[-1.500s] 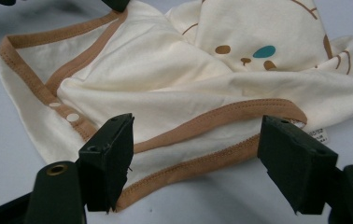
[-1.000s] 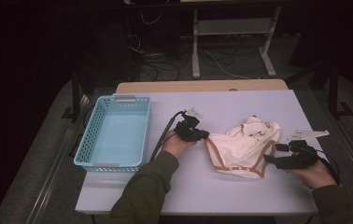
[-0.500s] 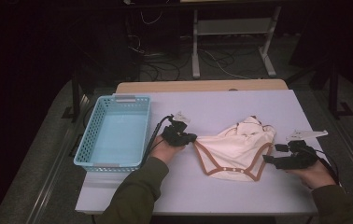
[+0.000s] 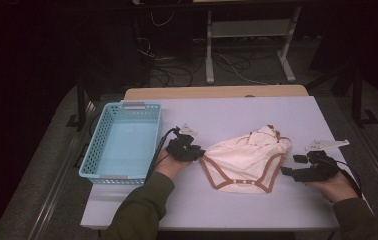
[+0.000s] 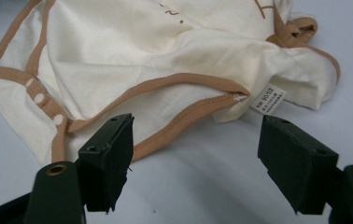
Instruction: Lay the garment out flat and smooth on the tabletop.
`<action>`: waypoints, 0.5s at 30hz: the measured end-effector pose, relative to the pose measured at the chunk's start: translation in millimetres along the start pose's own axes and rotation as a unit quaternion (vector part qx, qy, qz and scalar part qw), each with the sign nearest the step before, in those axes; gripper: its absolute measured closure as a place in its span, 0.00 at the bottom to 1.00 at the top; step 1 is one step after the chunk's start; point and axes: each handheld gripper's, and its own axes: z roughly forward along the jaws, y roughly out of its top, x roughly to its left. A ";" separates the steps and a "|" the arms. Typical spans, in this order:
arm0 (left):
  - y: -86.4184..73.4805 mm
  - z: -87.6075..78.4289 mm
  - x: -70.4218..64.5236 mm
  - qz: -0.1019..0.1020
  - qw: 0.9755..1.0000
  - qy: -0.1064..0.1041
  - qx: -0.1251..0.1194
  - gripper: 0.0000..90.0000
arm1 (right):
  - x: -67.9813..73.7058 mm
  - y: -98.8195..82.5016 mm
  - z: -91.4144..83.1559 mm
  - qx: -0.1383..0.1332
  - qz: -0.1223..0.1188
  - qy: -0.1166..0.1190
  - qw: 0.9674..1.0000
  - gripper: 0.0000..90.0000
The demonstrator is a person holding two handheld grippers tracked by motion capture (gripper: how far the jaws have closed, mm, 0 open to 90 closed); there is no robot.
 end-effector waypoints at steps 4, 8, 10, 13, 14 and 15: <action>2.3 -7.7 -11.1 0.019 1.000 -0.017 -0.017 0.64 | 1.0 -0.2 0.9 0.002 -0.002 0.005 1.000 0.29; 1.3 -9.3 -27.7 0.043 0.998 -0.050 -0.018 0.55 | 4.8 0.2 1.6 0.005 -0.001 0.017 1.000 0.32; 0.5 -9.0 -33.3 0.052 0.996 -0.066 -0.016 0.52 | 6.5 0.6 1.4 0.005 -0.001 0.025 1.000 0.33; -2.1 -7.9 -42.0 0.063 0.994 -0.091 -0.019 0.50 | 11.1 1.9 0.8 0.002 0.000 0.034 0.999 0.34; -2.9 -7.4 -44.4 0.063 0.993 -0.092 -0.021 0.49 | 13.3 2.4 0.6 0.000 -0.003 0.037 0.999 0.35; -3.7 -7.0 -46.6 0.067 0.993 -0.096 -0.022 0.49 | 14.9 2.4 0.3 0.000 0.000 0.039 0.999 0.35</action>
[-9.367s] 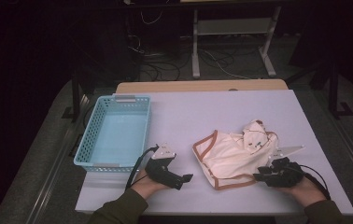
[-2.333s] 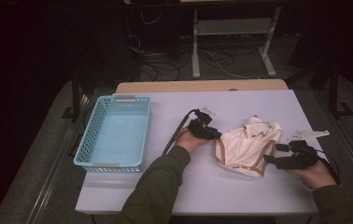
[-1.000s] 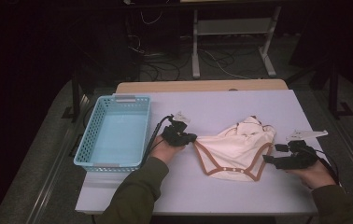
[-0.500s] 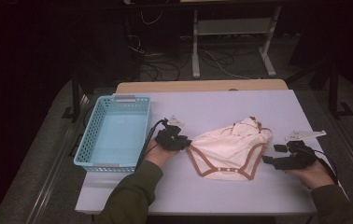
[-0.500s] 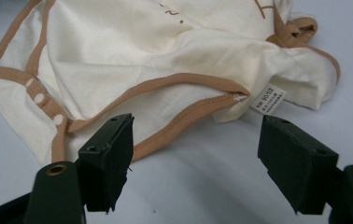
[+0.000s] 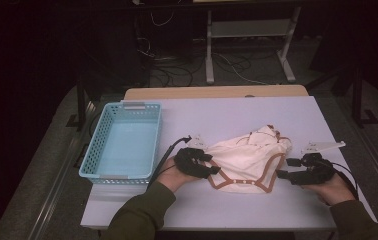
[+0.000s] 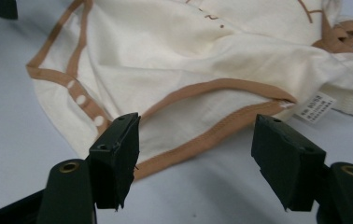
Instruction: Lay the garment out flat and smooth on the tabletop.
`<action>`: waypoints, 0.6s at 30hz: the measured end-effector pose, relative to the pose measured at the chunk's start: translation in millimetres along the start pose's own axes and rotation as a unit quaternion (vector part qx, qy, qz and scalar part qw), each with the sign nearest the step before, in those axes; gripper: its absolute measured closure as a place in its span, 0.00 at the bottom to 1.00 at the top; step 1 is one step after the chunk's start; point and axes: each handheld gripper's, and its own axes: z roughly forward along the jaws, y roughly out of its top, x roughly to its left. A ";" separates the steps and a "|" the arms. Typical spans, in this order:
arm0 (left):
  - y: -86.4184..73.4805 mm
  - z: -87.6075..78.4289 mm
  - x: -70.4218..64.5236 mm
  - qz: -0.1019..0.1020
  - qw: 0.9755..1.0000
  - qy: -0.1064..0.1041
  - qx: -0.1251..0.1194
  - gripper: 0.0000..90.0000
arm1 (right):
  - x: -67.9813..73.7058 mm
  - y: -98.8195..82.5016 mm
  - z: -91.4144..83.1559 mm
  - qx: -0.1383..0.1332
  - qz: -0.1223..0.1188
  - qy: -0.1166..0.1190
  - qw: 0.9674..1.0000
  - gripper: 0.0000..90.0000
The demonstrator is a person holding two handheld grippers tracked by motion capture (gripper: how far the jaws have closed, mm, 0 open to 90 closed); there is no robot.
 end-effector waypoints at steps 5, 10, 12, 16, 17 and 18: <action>-3.2 5.9 -7.4 0.011 1.000 -0.019 0.005 0.47 | 10.9 -1.7 2.2 -0.004 0.000 0.007 1.000 0.33; -7.6 9.8 -15.0 0.026 0.999 -0.031 0.010 0.49 | 18.5 -3.2 6.1 0.001 -0.005 0.021 1.000 0.35; -9.2 12.4 -16.6 0.033 0.999 -0.027 0.018 0.50 | 21.4 -2.7 8.9 0.004 -0.016 0.033 0.999 0.34; -9.5 15.8 -18.8 0.038 0.999 -0.029 0.017 0.49 | 26.6 -2.6 14.6 0.017 -0.040 0.067 0.997 0.36; -9.4 16.9 -20.1 0.037 0.999 -0.031 0.019 0.49 | 27.1 -3.0 16.6 0.018 -0.046 0.070 0.996 0.36; -9.6 18.3 -21.2 0.037 0.999 -0.031 0.020 0.49 | 28.3 -3.0 18.1 0.022 -0.046 0.073 0.996 0.37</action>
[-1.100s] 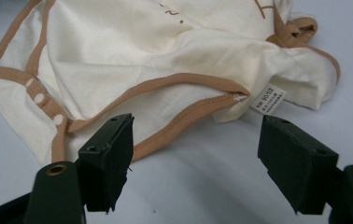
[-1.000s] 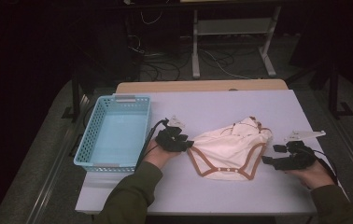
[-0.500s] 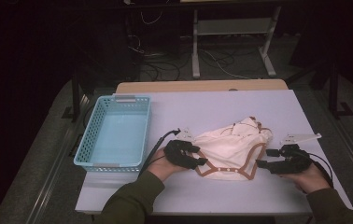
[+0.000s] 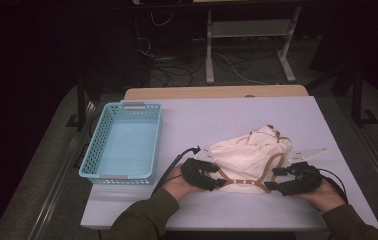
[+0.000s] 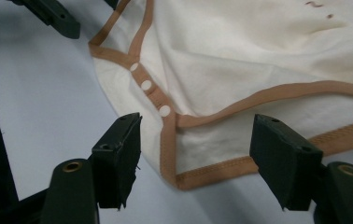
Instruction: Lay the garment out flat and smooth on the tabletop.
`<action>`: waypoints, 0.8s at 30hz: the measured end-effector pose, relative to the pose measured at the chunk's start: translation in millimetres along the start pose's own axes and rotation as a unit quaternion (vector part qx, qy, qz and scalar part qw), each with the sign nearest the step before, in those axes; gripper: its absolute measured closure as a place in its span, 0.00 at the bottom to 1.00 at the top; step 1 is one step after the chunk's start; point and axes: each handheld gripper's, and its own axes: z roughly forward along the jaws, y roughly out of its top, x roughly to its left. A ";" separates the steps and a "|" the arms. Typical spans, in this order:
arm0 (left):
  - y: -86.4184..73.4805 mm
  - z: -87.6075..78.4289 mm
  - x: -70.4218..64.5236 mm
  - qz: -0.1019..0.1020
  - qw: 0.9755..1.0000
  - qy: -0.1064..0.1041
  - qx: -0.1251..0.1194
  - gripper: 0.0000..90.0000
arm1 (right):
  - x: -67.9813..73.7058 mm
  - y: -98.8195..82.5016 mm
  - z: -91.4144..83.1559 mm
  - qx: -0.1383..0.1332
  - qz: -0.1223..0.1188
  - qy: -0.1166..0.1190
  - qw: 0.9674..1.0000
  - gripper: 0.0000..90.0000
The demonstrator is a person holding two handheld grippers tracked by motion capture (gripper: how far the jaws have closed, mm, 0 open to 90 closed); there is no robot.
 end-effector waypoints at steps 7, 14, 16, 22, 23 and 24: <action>-1.1 6.7 -4.0 0.002 1.000 0.007 0.005 0.49 | 4.8 1.4 9.1 0.023 -0.006 0.015 1.000 0.45; -1.8 9.9 -4.8 0.000 1.000 0.005 0.011 0.50 | 6.4 1.3 15.7 0.042 -0.017 0.024 0.999 0.62; -1.9 10.1 -4.6 0.003 1.000 0.006 0.014 0.50 | 5.9 0.8 17.8 0.051 -0.017 0.028 0.998 0.66; -2.4 11.8 -4.1 0.002 1.000 0.006 0.016 0.51 | 6.1 0.4 22.0 0.066 -0.020 0.031 0.997 0.73; -2.5 12.3 -4.1 0.001 1.000 0.006 0.016 0.51 | 6.0 0.4 22.4 0.068 -0.020 0.033 0.997 0.74; -2.6 12.7 -4.0 0.000 1.000 0.006 0.015 0.51 | 5.9 0.4 22.9 0.070 -0.021 0.034 0.997 0.75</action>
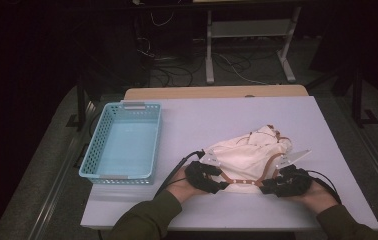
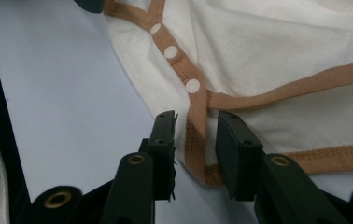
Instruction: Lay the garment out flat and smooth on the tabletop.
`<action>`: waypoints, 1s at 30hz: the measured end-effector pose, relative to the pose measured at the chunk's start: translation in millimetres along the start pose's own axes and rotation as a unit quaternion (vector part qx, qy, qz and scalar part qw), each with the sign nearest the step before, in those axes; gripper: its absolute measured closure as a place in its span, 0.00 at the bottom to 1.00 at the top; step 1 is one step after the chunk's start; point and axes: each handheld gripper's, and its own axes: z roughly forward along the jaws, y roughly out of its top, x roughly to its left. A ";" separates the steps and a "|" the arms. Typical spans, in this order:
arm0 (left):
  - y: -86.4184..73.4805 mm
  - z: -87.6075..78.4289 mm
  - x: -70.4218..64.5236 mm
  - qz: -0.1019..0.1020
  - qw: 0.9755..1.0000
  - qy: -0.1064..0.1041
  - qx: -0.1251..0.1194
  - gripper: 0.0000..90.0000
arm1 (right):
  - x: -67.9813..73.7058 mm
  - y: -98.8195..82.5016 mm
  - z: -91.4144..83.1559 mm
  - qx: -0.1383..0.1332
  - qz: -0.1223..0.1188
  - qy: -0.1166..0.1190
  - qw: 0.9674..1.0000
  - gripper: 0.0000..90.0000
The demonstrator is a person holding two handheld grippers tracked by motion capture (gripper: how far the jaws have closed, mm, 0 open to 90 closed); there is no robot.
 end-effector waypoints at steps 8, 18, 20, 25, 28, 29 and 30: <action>-1.0 3.0 1.8 0.001 1.000 -0.004 0.011 0.54 | 1.2 1.1 1.9 0.010 -0.009 0.004 1.000 0.89; -2.2 7.1 1.4 -0.007 1.000 -0.011 0.012 0.62 | 1.6 1.7 2.9 0.017 -0.019 0.007 1.000 0.97; -2.8 9.1 1.4 -0.008 1.000 -0.015 0.015 0.65 | 1.5 1.8 2.9 0.018 -0.018 0.007 1.000 0.97; -2.4 8.4 1.7 -0.004 0.999 -0.028 0.024 0.74 | 1.9 1.7 2.9 0.017 -0.021 0.006 1.000 0.97; -1.8 9.2 0.4 -0.005 0.999 -0.036 0.027 0.79 | 1.8 1.7 2.9 0.017 -0.021 0.006 1.000 0.97; -1.6 9.7 0.0 -0.004 0.999 -0.037 0.027 0.80 | 2.0 1.7 2.9 0.017 -0.021 0.006 1.000 0.97; -1.2 9.6 0.0 -0.001 0.999 -0.038 0.031 0.82 | 2.1 1.8 2.9 0.017 -0.023 0.005 1.000 0.97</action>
